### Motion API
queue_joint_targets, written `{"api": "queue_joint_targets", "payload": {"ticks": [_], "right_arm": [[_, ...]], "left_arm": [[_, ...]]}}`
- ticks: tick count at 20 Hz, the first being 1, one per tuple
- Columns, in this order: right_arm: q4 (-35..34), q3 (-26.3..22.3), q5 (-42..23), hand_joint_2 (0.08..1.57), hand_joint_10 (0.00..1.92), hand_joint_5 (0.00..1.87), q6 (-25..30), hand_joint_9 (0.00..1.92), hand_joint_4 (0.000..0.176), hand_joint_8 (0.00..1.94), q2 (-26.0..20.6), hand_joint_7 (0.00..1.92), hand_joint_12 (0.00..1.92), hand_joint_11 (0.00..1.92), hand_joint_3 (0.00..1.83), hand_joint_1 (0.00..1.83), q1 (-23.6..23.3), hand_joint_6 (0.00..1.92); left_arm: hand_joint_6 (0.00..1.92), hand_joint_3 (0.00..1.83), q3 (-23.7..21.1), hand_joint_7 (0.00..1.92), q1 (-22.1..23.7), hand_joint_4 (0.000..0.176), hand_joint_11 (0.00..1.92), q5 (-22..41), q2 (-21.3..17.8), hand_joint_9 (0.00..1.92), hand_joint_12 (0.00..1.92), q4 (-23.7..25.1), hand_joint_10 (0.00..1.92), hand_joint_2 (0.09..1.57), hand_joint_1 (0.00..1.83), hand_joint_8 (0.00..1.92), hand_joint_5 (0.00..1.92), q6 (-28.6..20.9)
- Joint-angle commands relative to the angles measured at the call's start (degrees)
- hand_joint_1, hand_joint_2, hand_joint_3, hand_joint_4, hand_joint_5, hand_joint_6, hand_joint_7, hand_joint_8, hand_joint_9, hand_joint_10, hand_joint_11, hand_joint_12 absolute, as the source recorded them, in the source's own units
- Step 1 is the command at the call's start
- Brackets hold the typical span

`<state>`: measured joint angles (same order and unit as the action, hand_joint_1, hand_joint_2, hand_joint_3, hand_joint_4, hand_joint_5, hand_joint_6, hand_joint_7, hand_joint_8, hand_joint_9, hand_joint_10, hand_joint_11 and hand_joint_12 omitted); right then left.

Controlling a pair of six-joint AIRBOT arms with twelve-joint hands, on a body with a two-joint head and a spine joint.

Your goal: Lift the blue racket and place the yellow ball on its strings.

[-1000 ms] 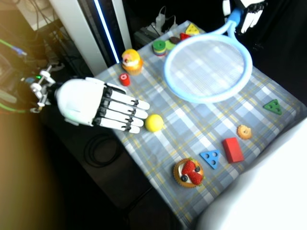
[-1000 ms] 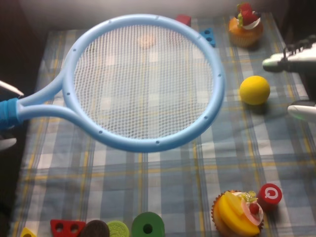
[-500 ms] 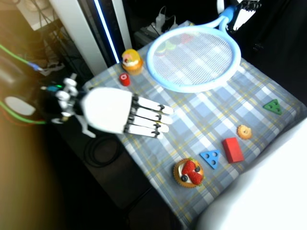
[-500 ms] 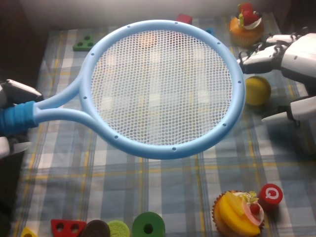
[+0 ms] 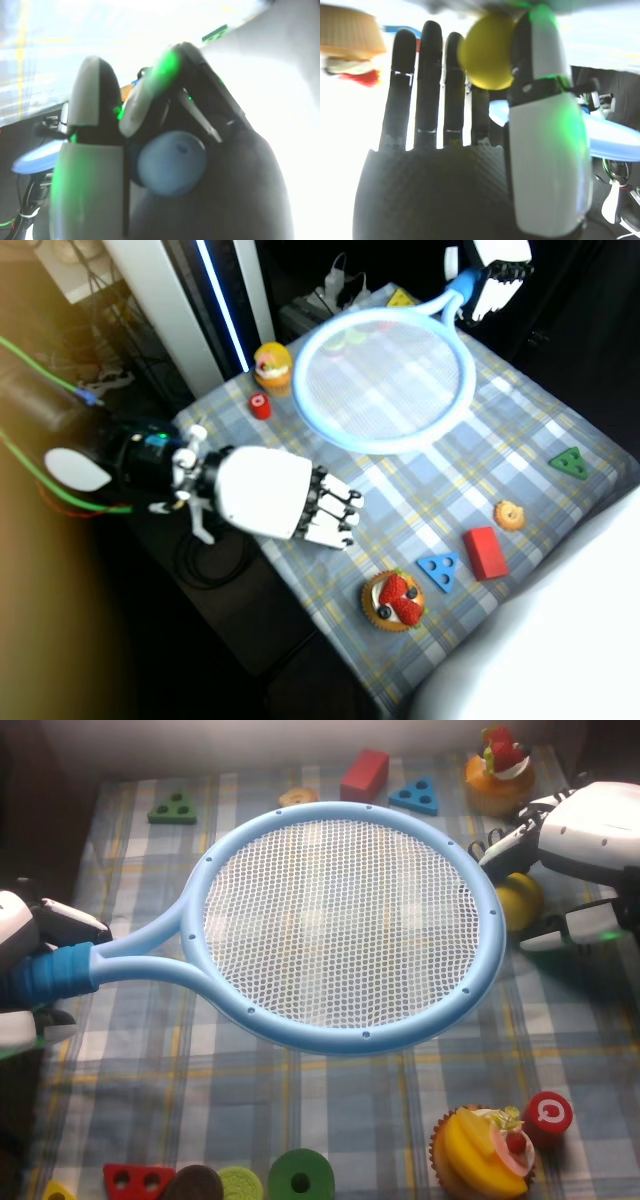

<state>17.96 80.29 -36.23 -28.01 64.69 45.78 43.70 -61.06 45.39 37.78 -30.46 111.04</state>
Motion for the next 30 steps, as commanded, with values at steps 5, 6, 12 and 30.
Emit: {"api": "queue_joint_targets", "payload": {"ticks": [5,6,12,30], "right_arm": [[-1.99,-0.42,-4.5,1.07,1.14,1.03,-0.41,1.04,0.0,0.79,-1.42,1.07,1.27,0.88,0.0,1.39,-0.58,0.71],[-2.68,-1.53,-6.73,1.07,1.1,1.0,-0.41,1.06,0.0,0.78,-2.79,1.05,1.17,0.92,0.0,1.39,-0.6,0.83],[-3.01,-8.47,-24.34,1.1,1.17,0.96,-1.31,0.9,0.0,0.8,-7.99,1.07,1.1,0.74,0.0,1.38,-2.25,1.01],[10.75,-9.69,-22.31,0.97,0.0,0.5,4.74,0.35,0.04,0.0,-6.36,0.37,1.01,0.0,0.0,1.05,-9.85,0.0]], "left_arm": [[1.92,0.0,0.74,1.28,0.74,0.176,1.25,5.72,0.29,1.6,1.83,0.65,1.92,1.22,1.8,1.92,0.8,-0.5],[1.92,0.0,0.94,1.28,0.75,0.176,1.4,5.39,0.32,1.59,1.9,0.6,1.92,1.25,1.72,1.92,0.78,-0.5],[1.92,0.0,1.33,1.27,0.75,0.176,1.41,5.23,0.43,1.54,1.92,-0.68,1.92,1.21,1.82,1.92,0.89,-0.5],[1.92,0.07,2.9,1.24,3.06,0.171,1.14,3.95,2.4,1.59,1.51,0.34,1.92,1.16,1.83,1.92,0.96,-0.49]]}}
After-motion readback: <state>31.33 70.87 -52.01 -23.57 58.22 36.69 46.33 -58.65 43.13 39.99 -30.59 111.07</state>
